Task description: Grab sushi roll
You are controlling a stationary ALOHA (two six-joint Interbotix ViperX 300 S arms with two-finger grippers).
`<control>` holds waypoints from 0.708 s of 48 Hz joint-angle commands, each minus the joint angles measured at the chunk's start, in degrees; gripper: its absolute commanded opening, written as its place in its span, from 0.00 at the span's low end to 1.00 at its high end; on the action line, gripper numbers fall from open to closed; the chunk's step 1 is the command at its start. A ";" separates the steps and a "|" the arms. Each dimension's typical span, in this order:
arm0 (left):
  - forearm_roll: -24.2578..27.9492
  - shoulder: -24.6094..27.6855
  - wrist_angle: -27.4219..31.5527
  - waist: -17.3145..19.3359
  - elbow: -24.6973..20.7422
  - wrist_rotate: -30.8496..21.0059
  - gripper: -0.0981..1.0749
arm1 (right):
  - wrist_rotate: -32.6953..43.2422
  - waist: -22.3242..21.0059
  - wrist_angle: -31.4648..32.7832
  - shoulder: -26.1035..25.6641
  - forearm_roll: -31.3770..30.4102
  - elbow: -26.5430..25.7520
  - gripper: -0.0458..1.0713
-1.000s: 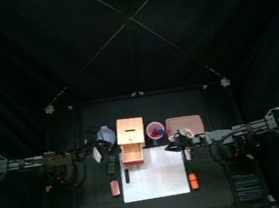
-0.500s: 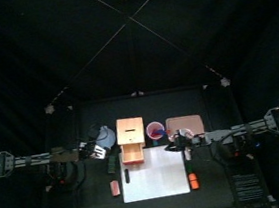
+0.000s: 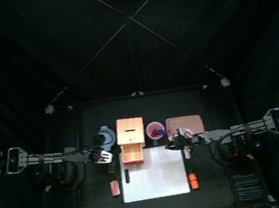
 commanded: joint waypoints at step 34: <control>-2.55 12.83 -2.99 -4.39 -2.72 -1.41 0.84 | 0.09 -0.62 -2.20 -0.26 0.18 -0.35 0.07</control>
